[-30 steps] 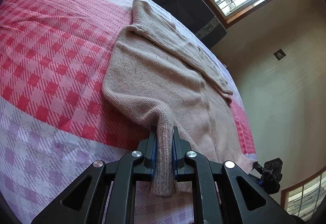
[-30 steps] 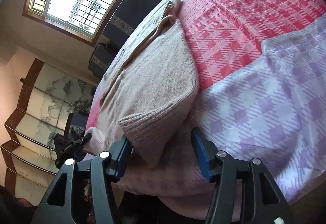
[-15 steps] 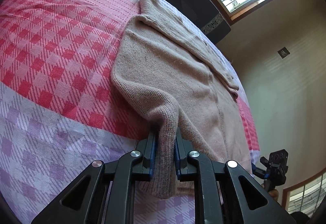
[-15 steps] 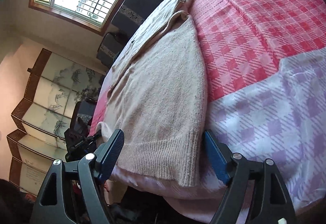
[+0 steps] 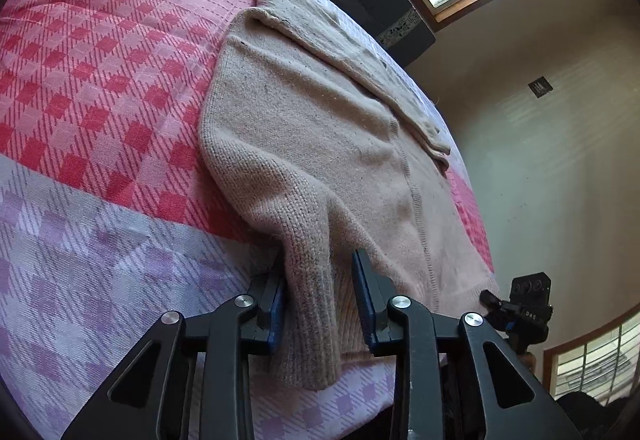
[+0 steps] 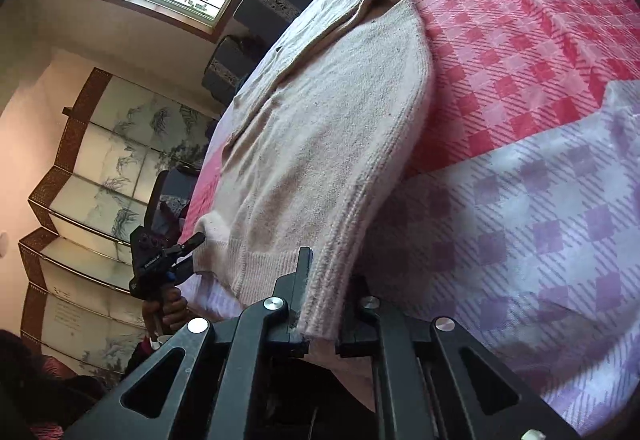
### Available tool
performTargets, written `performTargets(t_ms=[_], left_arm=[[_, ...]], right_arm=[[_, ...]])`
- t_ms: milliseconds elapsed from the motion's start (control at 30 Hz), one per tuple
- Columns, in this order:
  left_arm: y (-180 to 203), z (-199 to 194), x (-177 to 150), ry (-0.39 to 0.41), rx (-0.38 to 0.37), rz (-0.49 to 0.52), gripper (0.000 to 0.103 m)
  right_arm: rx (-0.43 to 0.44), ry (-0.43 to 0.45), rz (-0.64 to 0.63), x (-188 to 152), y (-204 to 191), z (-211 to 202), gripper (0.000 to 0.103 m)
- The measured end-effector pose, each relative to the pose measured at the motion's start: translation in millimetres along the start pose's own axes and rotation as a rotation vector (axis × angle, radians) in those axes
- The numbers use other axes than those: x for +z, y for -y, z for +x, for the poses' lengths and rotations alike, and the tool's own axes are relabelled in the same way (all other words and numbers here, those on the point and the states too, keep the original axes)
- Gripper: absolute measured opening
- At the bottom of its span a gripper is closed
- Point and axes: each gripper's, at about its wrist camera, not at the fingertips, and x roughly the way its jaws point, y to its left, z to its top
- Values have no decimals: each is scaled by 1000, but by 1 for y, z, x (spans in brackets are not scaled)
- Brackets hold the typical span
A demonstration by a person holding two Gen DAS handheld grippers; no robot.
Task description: Fold small clothes
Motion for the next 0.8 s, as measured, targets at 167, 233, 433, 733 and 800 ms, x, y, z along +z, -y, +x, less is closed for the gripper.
performTargets(t_ms=[167, 233, 433, 733, 800], left_arm=[[29, -24, 15, 99, -105, -2, 10], [44, -36, 32, 158, -126, 11, 10], [77, -36, 97, 261, -137, 37, 10], [74, 25, 194, 320, 8, 6, 10], [64, 45, 210, 311, 34, -31, 10]], right_arm=[[166, 74, 89, 13, -3, -18, 8], [215, 108, 87, 27, -12, -27, 8], [255, 206, 34, 93, -31, -41, 8], [176, 256, 20, 208, -22, -8, 8], [153, 252, 28, 230, -16, 8, 8]])
